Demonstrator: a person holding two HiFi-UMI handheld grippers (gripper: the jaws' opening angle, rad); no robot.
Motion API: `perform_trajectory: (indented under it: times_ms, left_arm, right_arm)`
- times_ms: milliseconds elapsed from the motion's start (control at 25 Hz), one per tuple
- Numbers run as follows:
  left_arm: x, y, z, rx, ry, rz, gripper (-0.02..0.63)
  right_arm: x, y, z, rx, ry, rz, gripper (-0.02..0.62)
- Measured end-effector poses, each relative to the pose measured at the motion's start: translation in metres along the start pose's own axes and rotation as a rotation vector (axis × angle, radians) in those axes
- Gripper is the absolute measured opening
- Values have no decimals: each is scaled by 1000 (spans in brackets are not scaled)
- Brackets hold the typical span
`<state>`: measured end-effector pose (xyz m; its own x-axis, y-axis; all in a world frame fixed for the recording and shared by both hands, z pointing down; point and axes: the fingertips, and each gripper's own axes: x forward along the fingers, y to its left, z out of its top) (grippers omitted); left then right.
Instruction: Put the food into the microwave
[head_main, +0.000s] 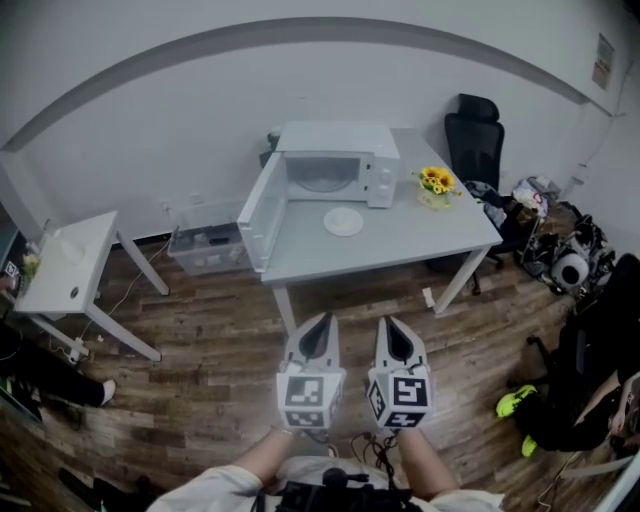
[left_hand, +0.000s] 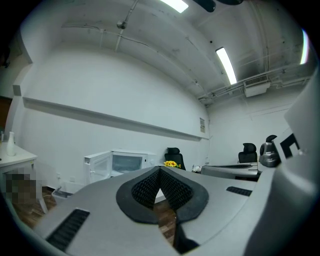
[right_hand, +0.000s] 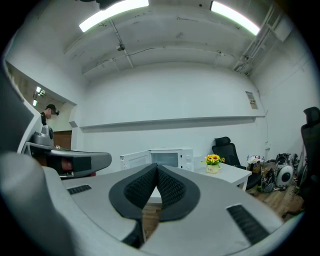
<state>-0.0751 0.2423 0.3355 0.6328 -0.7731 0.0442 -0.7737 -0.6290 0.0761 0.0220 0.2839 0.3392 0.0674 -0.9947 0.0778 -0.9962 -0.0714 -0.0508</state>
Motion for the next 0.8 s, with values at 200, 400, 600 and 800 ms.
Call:
perform_trajectory:
  times_ms: [200,400,600,800]
  left_arm:
    - [23,5,-5,-2,9,3,5]
    - [54,18,-6,-6,0,9,5]
    - [97,33,-9,-10,-6,8,5]
    - [143,52,0,-12,-13,11,5]
  right_arm:
    - [21,-7,-5,-9,11,1,20]
    - [53,-17,-3,-16,5,1,20]
    - [97,-31,-3,-16,5,-6,20]
    - [147,-35,7,-31,4,18,20]
